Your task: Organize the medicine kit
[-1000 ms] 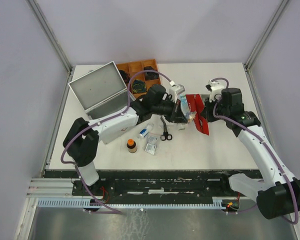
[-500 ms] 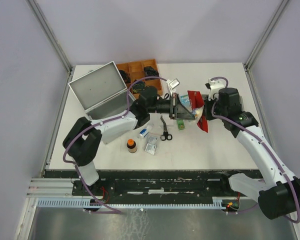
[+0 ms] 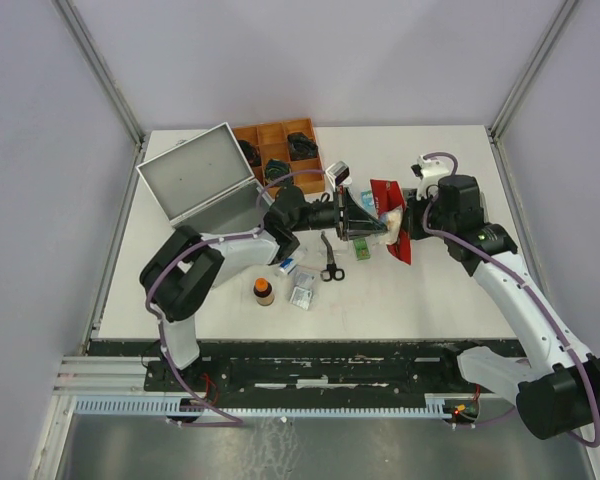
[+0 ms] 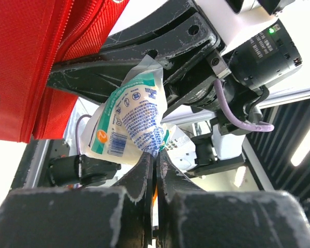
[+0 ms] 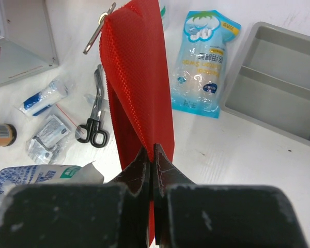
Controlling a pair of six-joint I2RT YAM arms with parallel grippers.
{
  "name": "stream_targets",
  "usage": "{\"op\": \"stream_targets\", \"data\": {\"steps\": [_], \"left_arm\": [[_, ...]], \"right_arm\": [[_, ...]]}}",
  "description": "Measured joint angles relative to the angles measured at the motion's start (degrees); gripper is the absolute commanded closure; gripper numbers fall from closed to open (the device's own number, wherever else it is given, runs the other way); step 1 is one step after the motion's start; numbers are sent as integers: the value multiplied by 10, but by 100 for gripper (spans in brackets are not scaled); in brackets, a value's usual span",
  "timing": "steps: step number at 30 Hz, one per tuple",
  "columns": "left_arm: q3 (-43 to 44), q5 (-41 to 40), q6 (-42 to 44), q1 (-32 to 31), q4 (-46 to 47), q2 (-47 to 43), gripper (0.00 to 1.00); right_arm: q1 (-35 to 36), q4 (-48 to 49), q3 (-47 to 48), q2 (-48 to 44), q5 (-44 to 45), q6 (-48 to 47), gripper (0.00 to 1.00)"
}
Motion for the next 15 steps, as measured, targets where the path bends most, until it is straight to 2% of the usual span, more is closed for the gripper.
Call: {"op": "stream_targets", "data": {"steps": [6,15], "left_arm": [[-7,-9,-46,0,60,16,97],[-44,-33,-52,6,67,31,97]], "right_arm": [[0,6,0,0,-27,8,100],[0,11,0,-10,-45,12,99]]}}
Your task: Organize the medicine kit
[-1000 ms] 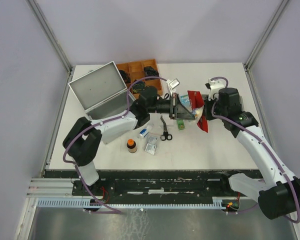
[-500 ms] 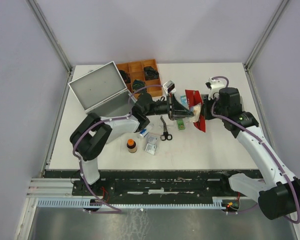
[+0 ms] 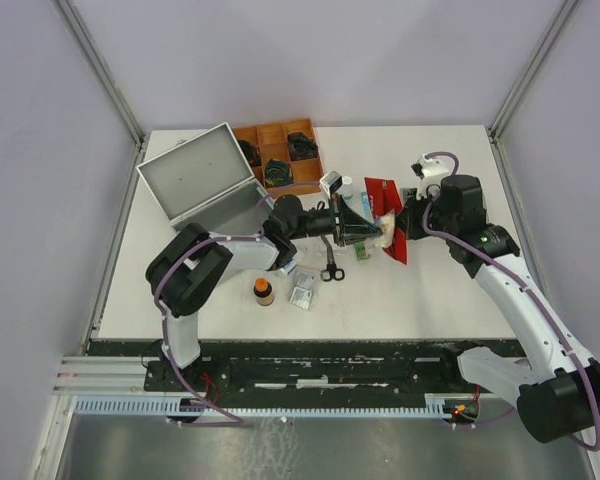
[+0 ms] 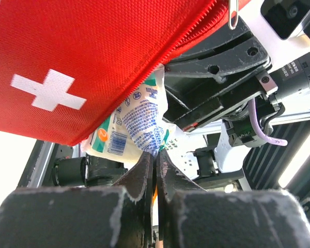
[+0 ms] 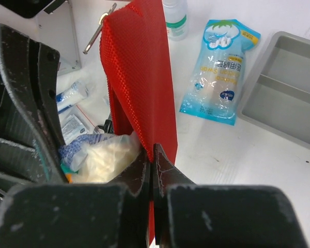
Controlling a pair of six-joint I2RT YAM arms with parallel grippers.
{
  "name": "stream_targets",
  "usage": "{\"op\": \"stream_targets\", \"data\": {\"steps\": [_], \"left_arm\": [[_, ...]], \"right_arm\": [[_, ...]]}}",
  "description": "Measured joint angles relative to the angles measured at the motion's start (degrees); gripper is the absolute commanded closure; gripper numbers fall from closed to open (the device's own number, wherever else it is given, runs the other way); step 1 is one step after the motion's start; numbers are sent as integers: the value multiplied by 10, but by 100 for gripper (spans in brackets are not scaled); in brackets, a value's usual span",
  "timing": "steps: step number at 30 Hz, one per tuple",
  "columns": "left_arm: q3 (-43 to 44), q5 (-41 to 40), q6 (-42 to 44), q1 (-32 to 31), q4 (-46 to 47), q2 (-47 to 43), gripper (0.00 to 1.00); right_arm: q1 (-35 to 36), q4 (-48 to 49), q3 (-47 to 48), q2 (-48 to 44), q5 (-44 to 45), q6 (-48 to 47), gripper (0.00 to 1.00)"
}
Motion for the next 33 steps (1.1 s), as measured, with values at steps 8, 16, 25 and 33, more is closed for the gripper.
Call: {"op": "stream_targets", "data": {"steps": [8,16,25,33], "left_arm": [[-2,-4,0,30,-4,0,97],[16,-3,19,63,-56,1,97],[102,-1,64,49,-117,38,82],[139,-2,186,42,-264,40,57]], "right_arm": [[0,11,0,1,-49,4,99],[0,24,-1,4,-107,4,99],[3,28,-1,24,-125,8,99],[3,27,-1,24,-100,3,100]]}}
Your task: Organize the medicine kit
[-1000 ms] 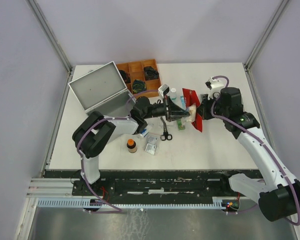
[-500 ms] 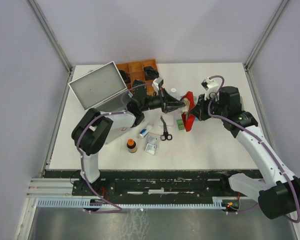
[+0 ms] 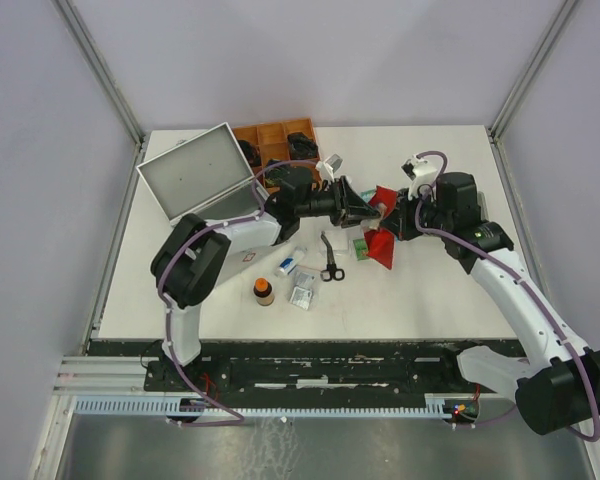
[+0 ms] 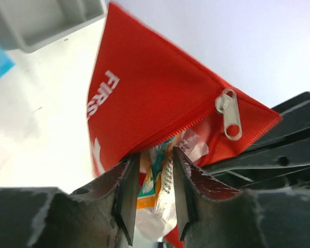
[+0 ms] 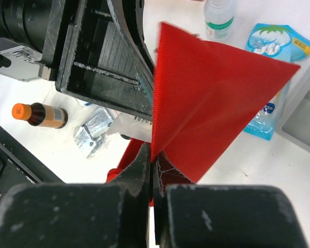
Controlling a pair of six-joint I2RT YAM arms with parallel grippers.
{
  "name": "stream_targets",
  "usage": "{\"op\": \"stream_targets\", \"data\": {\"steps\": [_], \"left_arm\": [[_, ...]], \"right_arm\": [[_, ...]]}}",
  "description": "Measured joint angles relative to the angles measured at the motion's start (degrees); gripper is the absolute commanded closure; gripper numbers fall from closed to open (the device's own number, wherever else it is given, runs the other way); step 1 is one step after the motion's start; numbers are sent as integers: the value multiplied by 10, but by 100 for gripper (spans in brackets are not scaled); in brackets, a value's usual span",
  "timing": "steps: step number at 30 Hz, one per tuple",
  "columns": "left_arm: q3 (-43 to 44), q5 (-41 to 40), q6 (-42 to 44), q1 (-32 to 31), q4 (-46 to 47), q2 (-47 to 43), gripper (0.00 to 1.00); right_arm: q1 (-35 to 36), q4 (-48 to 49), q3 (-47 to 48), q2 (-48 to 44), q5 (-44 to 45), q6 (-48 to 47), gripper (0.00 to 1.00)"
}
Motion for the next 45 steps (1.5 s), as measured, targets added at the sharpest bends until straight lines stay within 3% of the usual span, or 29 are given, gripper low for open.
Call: {"op": "stream_targets", "data": {"steps": [10,12,23,36,45], "left_arm": [[10,4,134,0,-142,-45,11],[15,9,145,0,-149,-58,6],[-13,81,205,0,-141,-120,7],[-67,123,181,-54,17,-133,10],[-90,75,270,-73,-48,-121,12]], "right_arm": [[-1,-18,0,2,11,-39,100],[-2,-22,0,8,7,-46,100],[-24,-30,0,34,-22,-60,100],[-29,-31,0,38,-44,-56,100],[-57,-40,0,39,-61,-38,100]]}}
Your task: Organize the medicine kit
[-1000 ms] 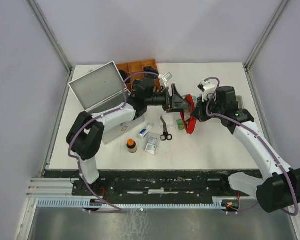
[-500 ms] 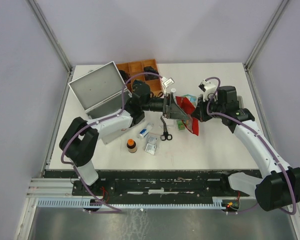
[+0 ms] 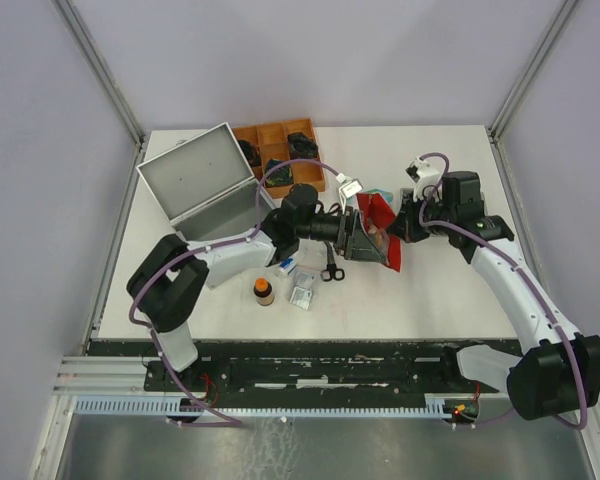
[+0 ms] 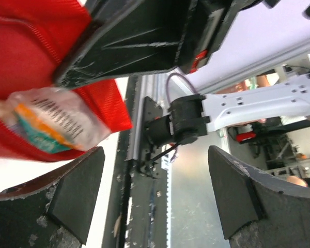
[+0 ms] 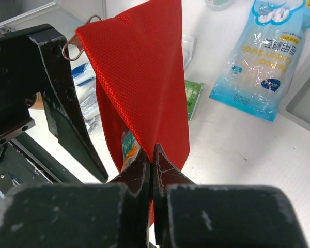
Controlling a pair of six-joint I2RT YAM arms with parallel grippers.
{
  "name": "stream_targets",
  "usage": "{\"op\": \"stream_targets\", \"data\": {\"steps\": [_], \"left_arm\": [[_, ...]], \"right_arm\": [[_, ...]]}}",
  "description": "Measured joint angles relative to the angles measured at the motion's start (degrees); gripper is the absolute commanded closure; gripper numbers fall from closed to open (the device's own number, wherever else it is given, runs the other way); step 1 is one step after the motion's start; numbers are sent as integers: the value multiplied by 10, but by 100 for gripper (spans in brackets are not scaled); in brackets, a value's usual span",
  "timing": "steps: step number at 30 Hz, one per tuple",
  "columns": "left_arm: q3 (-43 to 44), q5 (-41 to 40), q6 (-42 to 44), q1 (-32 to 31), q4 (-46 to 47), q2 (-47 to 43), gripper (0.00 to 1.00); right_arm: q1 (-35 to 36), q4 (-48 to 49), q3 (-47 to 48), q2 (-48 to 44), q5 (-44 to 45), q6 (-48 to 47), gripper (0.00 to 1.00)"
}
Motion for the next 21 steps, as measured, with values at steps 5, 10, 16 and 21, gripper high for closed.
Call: {"op": "stream_targets", "data": {"steps": [5,10,16,21], "left_arm": [[22,-17,153,3,-127,-8,9],[57,-38,341,11,-277,-57,9],[74,-154,502,19,-389,-83,9],[76,-249,557,20,-430,-35,13]], "right_arm": [[-8,-29,10,0,10,-10,100],[-17,-79,35,5,45,-35,100],[-52,-116,38,5,77,-42,100],[-83,-119,38,5,85,-41,100]]}}
